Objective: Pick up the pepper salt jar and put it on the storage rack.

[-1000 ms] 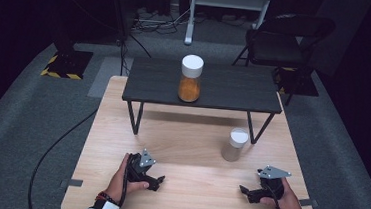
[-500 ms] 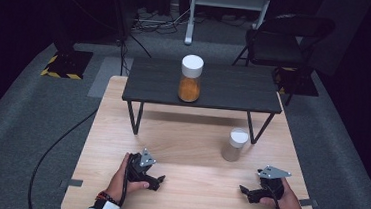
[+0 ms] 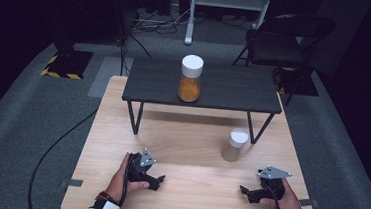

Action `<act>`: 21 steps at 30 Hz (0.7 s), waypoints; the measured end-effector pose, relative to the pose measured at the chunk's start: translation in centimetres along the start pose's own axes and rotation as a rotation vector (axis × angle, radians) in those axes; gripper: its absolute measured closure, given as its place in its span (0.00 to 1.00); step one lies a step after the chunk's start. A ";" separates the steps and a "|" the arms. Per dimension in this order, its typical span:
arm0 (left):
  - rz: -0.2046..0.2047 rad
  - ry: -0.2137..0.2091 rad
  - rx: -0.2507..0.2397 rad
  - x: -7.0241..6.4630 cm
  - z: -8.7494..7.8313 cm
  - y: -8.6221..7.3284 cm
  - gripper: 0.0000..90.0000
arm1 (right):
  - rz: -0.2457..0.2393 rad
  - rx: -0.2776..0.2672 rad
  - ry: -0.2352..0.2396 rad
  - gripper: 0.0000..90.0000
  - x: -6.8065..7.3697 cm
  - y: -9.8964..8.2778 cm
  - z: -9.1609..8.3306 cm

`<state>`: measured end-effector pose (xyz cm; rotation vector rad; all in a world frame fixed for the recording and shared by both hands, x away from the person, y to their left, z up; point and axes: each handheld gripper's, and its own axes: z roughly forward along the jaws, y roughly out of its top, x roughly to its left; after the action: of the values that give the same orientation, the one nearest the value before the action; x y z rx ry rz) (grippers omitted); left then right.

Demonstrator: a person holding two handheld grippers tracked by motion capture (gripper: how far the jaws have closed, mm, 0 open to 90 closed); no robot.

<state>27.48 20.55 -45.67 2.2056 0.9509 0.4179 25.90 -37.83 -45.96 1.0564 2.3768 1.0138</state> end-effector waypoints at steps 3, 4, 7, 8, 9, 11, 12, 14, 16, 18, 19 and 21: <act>0.000 0.000 0.000 0.0 0.0 0.0 0.00 | 0.013 -0.007 0.002 0.01 0.0 0.0 -0.1; 0.000 0.000 0.000 0.0 0.0 0.0 0.00 | 0.013 -0.007 0.002 0.01 0.0 0.0 -0.1; 0.000 0.000 0.000 0.0 0.0 0.0 0.00 | 0.013 -0.026 -0.018 0.01 0.3 0.1 -0.4; 0.000 0.000 0.000 0.0 0.0 0.0 0.00 | 0.009 -0.028 -0.026 0.01 0.5 0.2 -0.5; -0.001 0.000 0.000 0.0 0.0 0.0 0.00 | 0.003 -0.032 -0.030 0.02 0.6 0.2 -0.6; 0.000 0.000 0.000 0.0 0.0 0.0 0.00 | 0.003 -0.051 -0.048 0.01 0.9 0.3 -0.8; 0.000 0.000 0.000 0.0 0.0 0.0 0.00 | 0.007 -0.063 -0.053 0.01 1.0 0.4 -0.9; 0.000 0.000 0.000 0.0 0.0 0.0 0.00 | 0.010 -0.088 -0.060 0.02 1.1 0.7 -1.3; 0.000 0.000 0.000 0.0 0.0 0.0 0.00 | 0.010 -0.103 -0.059 0.02 1.1 1.0 -1.6; 0.000 0.000 0.000 0.0 0.0 0.0 0.00 | 0.007 -0.111 -0.071 0.01 1.2 1.4 -1.9; 0.000 0.000 0.000 0.0 0.0 0.0 0.00 | 0.009 -0.115 -0.074 0.01 1.2 1.5 -2.1; 0.000 0.000 0.000 0.0 0.0 0.0 0.00 | 0.013 -0.133 -0.076 0.02 1.1 1.9 -2.4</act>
<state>27.48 20.55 -45.67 2.2055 0.9509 0.4176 24.79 -37.27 -43.02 1.0438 2.2118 1.1003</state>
